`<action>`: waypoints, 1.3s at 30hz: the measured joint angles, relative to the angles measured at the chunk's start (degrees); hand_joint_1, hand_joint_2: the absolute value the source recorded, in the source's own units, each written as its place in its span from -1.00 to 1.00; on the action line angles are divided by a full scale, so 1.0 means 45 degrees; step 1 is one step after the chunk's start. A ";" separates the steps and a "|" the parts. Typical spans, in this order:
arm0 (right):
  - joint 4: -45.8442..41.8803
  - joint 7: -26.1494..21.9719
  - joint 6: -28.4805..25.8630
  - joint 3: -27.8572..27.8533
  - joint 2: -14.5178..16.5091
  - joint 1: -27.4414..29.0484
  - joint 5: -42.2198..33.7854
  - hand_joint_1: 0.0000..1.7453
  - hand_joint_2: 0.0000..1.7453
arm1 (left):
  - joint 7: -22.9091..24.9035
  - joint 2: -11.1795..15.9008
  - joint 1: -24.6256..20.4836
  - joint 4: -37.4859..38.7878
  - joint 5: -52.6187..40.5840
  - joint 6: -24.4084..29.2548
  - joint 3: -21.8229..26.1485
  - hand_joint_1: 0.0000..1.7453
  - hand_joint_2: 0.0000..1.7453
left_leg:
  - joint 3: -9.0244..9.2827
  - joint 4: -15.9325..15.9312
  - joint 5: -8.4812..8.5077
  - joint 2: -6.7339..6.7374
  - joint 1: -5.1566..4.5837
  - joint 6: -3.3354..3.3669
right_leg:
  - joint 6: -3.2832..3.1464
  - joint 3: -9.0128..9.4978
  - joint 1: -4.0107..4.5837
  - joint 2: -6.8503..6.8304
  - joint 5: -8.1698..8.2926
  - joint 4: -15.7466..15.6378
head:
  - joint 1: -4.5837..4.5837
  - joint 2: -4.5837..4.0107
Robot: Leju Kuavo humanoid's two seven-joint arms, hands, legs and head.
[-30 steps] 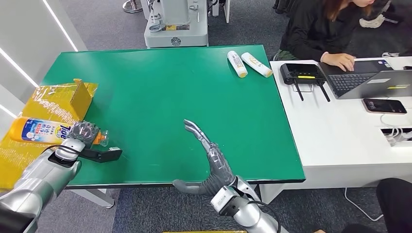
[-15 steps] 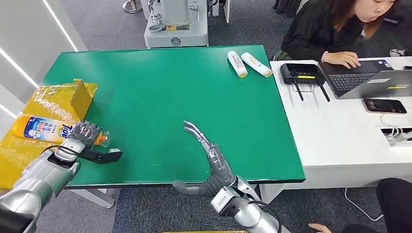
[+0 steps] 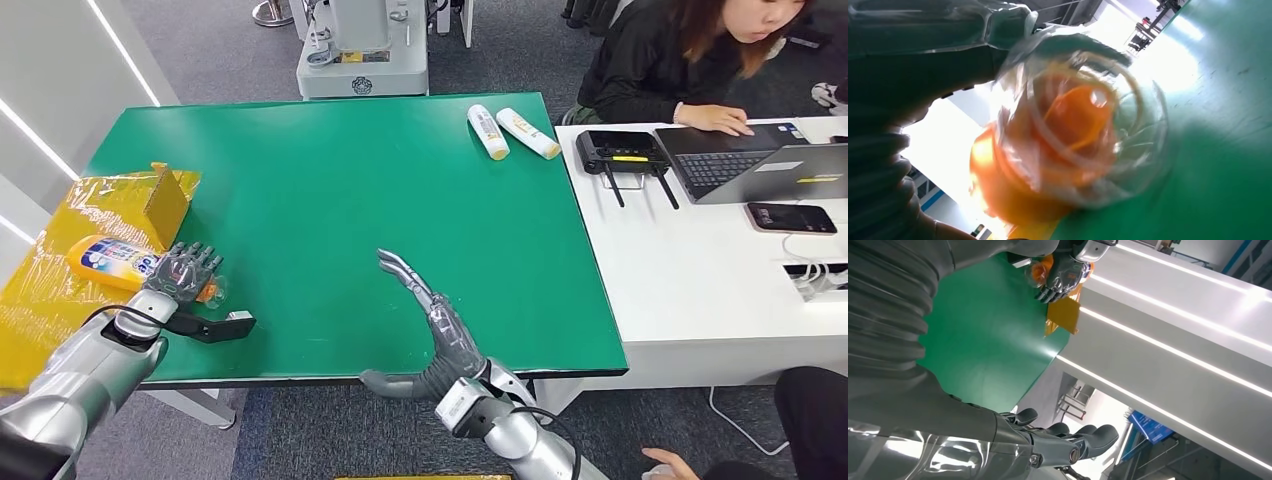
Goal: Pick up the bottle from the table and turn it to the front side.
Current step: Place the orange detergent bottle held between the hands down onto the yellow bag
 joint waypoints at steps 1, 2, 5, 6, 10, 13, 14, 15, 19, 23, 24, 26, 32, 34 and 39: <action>0.0015 -0.0007 0.0000 0.0000 -0.0012 0.0000 -0.0001 -1.00 1.00 | 0.0007 -0.0009 0.0008 0.0000 0.0035 0.0045 0.0000 -1.00 1.00 | 0.0000 0.0000 0.0000 0.0000 0.0000 0.0000 | 0.0000 0.0000 0.0000 0.0000 0.0000 0.0000 | 0.0000 0.0000; 0.0023 -0.0012 -0.0001 0.0000 -0.0026 0.0001 -0.0002 -1.00 1.00 | 0.0016 -0.0022 0.0015 0.0000 0.0062 0.0087 0.0000 -1.00 1.00 | 0.0000 0.0000 0.0000 -0.0001 0.0000 0.0000 | 0.0000 0.0000 0.0000 0.0000 0.0000 0.0000 | 0.0000 -0.0001; 0.0035 -0.0014 -0.0011 0.0000 -0.0066 0.0004 -0.0002 -1.00 1.00 | 0.0061 -0.0077 0.0029 0.0000 0.0092 0.0207 0.0000 -1.00 1.00 | 0.0000 0.0000 0.0000 -0.0002 -0.0001 0.0000 | 0.0000 0.0000 0.0000 -0.0001 0.0000 0.0000 | 0.0000 0.0000; 0.0040 -0.0014 -0.0013 0.0000 -0.0080 0.0011 -0.0002 -1.00 1.00 | 0.0091 -0.0100 0.0034 0.0000 0.0116 0.0293 0.0001 -1.00 1.00 | 0.0000 0.0000 0.0000 -0.0002 -0.0001 0.0000 | 0.0000 0.0000 0.0000 -0.0001 0.0000 0.0000 | 0.0000 0.0000; 0.0052 -0.0011 -0.0023 0.0000 -0.0134 0.0135 0.0015 -1.00 1.00 | 0.0217 -0.0304 0.0130 0.0000 0.0700 0.1227 0.0138 -1.00 1.00 | 0.0001 0.0003 0.0000 -0.0001 -0.0002 0.0000 | 0.0000 -0.0001 0.0000 -0.0001 0.0000 -0.0001 | 0.0001 0.0000; 0.0056 -0.0010 -0.0079 0.0000 -0.0183 0.0305 0.0040 -1.00 1.00 | -0.0174 -0.0600 0.0241 -0.0004 0.1673 0.2311 0.0557 -1.00 1.00 | 0.0001 0.0006 0.0000 0.0002 -0.0002 0.0000 | 0.0000 -0.0004 -0.0001 0.0002 0.0001 -0.0003 | 0.0000 0.0000; 0.0056 -0.0010 -0.0102 0.0000 -0.0203 0.0362 0.0056 -1.00 1.00 | -0.0540 -0.0737 0.0264 -0.0009 0.2154 0.2697 0.0809 -1.00 1.00 | 0.0000 0.0007 0.0000 -0.0001 -0.0002 0.0000 | 0.0001 -0.0005 -0.0001 -0.0002 0.0001 -0.0004 | 0.0001 0.0001; 0.0057 -0.0010 -0.0120 0.0000 -0.0221 0.0414 0.0073 -1.00 1.00 | -0.0949 -0.0895 0.0278 -0.0018 0.2654 0.3045 0.1109 -1.00 1.00 | -0.0002 0.0008 0.0000 -0.0007 -0.0003 0.0000 | 0.0001 -0.0006 -0.0001 -0.0008 0.0001 -0.0005 | 0.0002 0.0000; 0.0105 -0.0010 -0.0131 0.0000 -0.0248 0.0491 0.0174 -1.00 1.00 | -0.2344 -0.1637 0.0283 -0.0108 0.4027 0.3297 0.2335 -1.00 1.00 | -0.0003 0.0008 -0.0001 0.0005 -0.0004 0.0000 | 0.0000 -0.0005 -0.0002 -0.0001 0.0003 -0.0006 | 0.0001 0.0001; 0.0295 -0.0021 -0.0148 -0.0001 -0.0247 0.0492 0.0140 -1.00 1.00 | -0.4338 -0.2512 0.0218 -0.0346 0.6025 0.1474 0.3545 -1.00 1.00 | -0.0002 0.0010 0.0000 -0.0007 -0.0005 0.0000 | 0.0001 -0.0005 -0.0004 -0.0009 0.0005 -0.0009 | 0.0002 0.0001; 0.0355 -0.0035 -0.0177 -0.0005 -0.0247 0.0492 0.0110 -1.00 1.00 | -0.4803 -0.2724 0.0201 -0.0441 0.6578 0.0792 0.3848 -1.00 1.00 | -0.0004 0.0010 0.0000 -0.0010 -0.0005 0.0000 | 0.0001 -0.0004 -0.0004 -0.0013 0.0006 -0.0009 | 0.0002 0.0002; 0.0460 -0.0090 -0.0259 -0.0030 -0.0248 0.0496 0.0028 -1.00 1.00 | -0.5498 -0.3133 0.0182 -0.0674 0.7486 -0.0323 0.4390 -1.00 1.00 | -0.0004 0.0010 0.0000 -0.0005 -0.0005 0.0000 | 0.0002 -0.0003 -0.0004 -0.0010 0.0010 -0.0009 | 0.0002 0.0000; 0.0538 -0.0200 -0.0641 -0.0419 -0.0248 0.0787 -0.0385 -1.00 1.00 | -0.7405 -0.4014 0.0549 -0.2347 1.0709 -0.2527 0.5145 -1.00 1.00 | -0.0005 0.0011 -0.0002 -0.0004 -0.0005 0.0001 | 0.0002 -0.0004 -0.0005 -0.0007 0.0015 -0.0009 | 0.0002 0.0003; 0.0409 -0.0203 -0.0859 -0.0678 -0.0248 0.0980 -0.0557 -1.00 1.00 | -0.7577 -0.4221 0.0988 -0.3361 1.2077 -0.2857 0.5139 -1.00 1.00 | -0.0005 0.0011 -0.0004 0.0000 -0.0006 0.0002 | 0.0003 -0.0004 -0.0006 -0.0004 0.0014 -0.0009 | 0.0002 0.0003; -0.0493 -0.0310 -0.1573 -0.1586 -0.0322 0.1751 -0.1205 -1.00 1.00 | -0.7462 -0.4666 0.3301 -0.7658 1.6965 -0.3571 0.4832 -1.00 1.00 | -0.0006 0.0008 -0.0029 0.0006 -0.0011 0.0022 | 0.0011 -0.0005 -0.0011 0.0001 0.0001 -0.0017 | 0.0002 0.0002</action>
